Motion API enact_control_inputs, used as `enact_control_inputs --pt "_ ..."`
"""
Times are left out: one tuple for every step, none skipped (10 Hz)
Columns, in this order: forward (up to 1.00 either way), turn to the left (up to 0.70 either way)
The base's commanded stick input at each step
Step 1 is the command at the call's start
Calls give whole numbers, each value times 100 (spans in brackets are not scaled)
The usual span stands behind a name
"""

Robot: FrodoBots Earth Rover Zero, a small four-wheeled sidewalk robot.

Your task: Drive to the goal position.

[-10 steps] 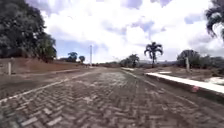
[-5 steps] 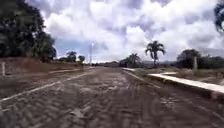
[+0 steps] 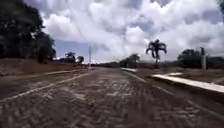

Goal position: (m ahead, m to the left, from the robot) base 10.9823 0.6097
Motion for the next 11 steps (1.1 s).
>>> enact_control_inputs --pt "100 0" --pt "100 0" --pt "100 0" --pt "100 0" --pt "100 0" --pt "100 0" --pt "100 0" --pt "100 0" --pt "100 0" --pt "100 0" --pt "100 0"
